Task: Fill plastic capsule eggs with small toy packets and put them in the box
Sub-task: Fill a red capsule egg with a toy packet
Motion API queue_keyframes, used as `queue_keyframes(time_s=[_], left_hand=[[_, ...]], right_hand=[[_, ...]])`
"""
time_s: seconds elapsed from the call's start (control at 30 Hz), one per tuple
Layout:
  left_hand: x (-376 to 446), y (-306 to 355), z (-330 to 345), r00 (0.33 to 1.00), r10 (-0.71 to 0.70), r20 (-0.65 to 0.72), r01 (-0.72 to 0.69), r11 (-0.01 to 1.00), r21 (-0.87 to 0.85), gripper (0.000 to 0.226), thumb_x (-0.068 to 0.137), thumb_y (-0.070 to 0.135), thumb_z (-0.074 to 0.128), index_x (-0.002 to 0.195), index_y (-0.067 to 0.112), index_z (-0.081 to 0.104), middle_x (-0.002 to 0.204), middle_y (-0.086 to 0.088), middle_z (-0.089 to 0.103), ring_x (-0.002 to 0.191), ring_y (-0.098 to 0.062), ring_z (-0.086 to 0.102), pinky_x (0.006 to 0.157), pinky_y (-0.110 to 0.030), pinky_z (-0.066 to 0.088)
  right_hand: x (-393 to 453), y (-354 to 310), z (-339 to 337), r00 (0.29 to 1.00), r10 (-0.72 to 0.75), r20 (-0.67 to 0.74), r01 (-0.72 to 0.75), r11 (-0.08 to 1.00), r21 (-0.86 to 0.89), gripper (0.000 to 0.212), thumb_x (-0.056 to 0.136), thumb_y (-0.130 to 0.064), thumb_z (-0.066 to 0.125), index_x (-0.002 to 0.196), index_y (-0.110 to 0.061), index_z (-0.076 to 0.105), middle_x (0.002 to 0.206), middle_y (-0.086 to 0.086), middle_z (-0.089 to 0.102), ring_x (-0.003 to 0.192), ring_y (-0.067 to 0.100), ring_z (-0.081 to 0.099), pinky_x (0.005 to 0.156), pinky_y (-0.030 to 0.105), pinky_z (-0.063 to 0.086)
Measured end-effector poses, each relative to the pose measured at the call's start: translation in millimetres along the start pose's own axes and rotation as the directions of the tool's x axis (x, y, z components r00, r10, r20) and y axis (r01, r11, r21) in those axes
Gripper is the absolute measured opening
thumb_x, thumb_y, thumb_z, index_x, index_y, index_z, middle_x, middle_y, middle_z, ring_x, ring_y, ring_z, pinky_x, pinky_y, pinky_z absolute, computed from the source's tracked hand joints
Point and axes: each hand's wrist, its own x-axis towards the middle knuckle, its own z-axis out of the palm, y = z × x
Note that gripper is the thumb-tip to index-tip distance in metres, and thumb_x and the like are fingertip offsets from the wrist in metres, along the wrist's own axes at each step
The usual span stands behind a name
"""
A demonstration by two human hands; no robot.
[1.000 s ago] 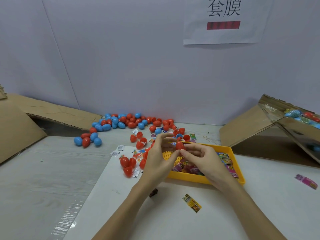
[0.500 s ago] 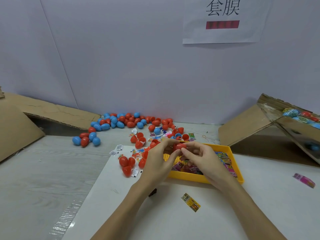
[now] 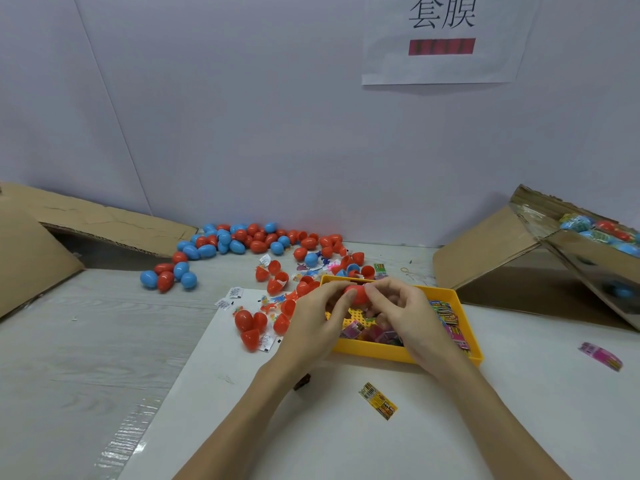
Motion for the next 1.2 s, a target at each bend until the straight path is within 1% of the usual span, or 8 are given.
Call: queue_keyframes(time_s=[0.13,0.23,0.57,0.67,0.73,0.87,1.03,1.2], left_hand=[[0.9,3.4,-1.6,0.997,0.037,0.061,-0.035,0.999,-0.03,0.043,0.095,0.027,0.071,0.135,0.027,0.054,0.113,0.016,0.062,0.099,-0.006,0.065,0.079,-0.017,0.054],[0.5,1.7,-2.0,0.996,0.072,0.051,-0.072,0.997,0.011,0.024,0.101,0.022,0.063,0.125,0.022,0.061,0.106,0.013,0.064,0.095,-0.008,0.063,0.078,-0.016,0.049],[-1.9,1.9,-3.0,0.996,-0.02,0.084,0.024,0.999,-0.045,0.025,0.103,0.037,0.056,0.126,0.027,0.054,0.081,0.001,0.067,0.073,-0.018,0.065,0.067,-0.042,0.054],[0.8,-0.7,-2.9,0.997,-0.064,0.036,0.067,0.995,-0.073,0.019,0.105,0.032,0.055,0.122,0.024,0.056,0.085,-0.001,0.068,0.072,-0.019,0.066,0.067,-0.043,0.055],[1.9,-3.8,-3.5,0.996,-0.095,0.0,0.094,0.993,-0.076,0.019,0.106,0.032,0.052,0.121,0.023,0.056,0.087,0.003,0.069,0.073,-0.016,0.067,0.066,-0.039,0.057],[3.4,-10.0,-3.5,0.988,-0.152,-0.039,0.148,0.985,-0.084,0.019,0.106,0.032,0.052,0.121,0.023,0.057,0.09,0.006,0.069,0.078,-0.01,0.067,0.066,-0.026,0.058],[4.1,-11.9,-2.4,0.984,-0.179,-0.021,0.177,0.981,-0.081,0.021,0.104,0.035,0.052,0.121,0.024,0.056,0.096,0.004,0.068,0.08,-0.008,0.068,0.066,-0.02,0.055],[4.1,-10.6,-3.8,0.982,-0.186,-0.019,0.184,0.981,-0.069,0.021,0.104,0.036,0.053,0.121,0.025,0.056,0.095,0.005,0.068,0.079,-0.008,0.068,0.067,-0.021,0.056]], right_hand=[[-0.2,0.2,2.4,1.0,0.007,-0.028,-0.007,1.0,0.005,0.025,0.096,-0.034,0.069,0.097,-0.01,0.075,0.073,0.003,0.072,0.066,0.008,0.065,0.056,0.016,0.049],[-0.6,-0.6,2.8,1.0,0.013,-0.023,-0.013,1.0,0.006,0.027,0.098,-0.036,0.067,0.098,-0.011,0.075,0.076,0.006,0.075,0.067,0.01,0.066,0.055,0.016,0.048],[-2.8,-0.8,1.2,0.999,-0.013,-0.033,0.012,1.0,-0.025,0.017,0.096,-0.025,0.071,0.106,-0.013,0.075,0.082,0.005,0.076,0.071,0.01,0.067,0.058,0.017,0.05],[-0.7,-2.6,-1.7,0.991,-0.041,-0.124,0.044,0.999,0.019,0.015,0.101,-0.018,0.065,0.114,-0.014,0.072,0.088,0.006,0.076,0.074,0.011,0.068,0.062,0.021,0.053],[-0.3,-4.4,-9.9,0.965,-0.11,-0.238,0.084,0.989,-0.118,0.015,0.101,-0.011,0.064,0.112,-0.018,0.071,0.094,0.002,0.077,0.077,0.005,0.07,0.068,0.022,0.058],[-4.6,-2.4,-31.3,0.913,-0.289,-0.288,0.038,0.763,-0.645,0.019,0.096,-0.003,0.069,0.1,-0.02,0.075,0.1,-0.006,0.071,0.087,0.003,0.065,0.069,0.006,0.046],[-4.0,6.7,-38.7,0.944,-0.176,-0.279,-0.144,0.541,-0.829,0.015,0.092,-0.019,0.078,0.108,-0.021,0.078,0.113,0.004,0.07,0.112,0.027,0.059,0.089,0.036,0.051],[-3.1,9.6,-44.4,0.927,-0.166,-0.336,-0.251,0.392,-0.885,0.027,0.095,-0.025,0.074,0.121,-0.018,0.075,0.118,0.007,0.072,0.11,0.029,0.055,0.089,0.04,0.05]])
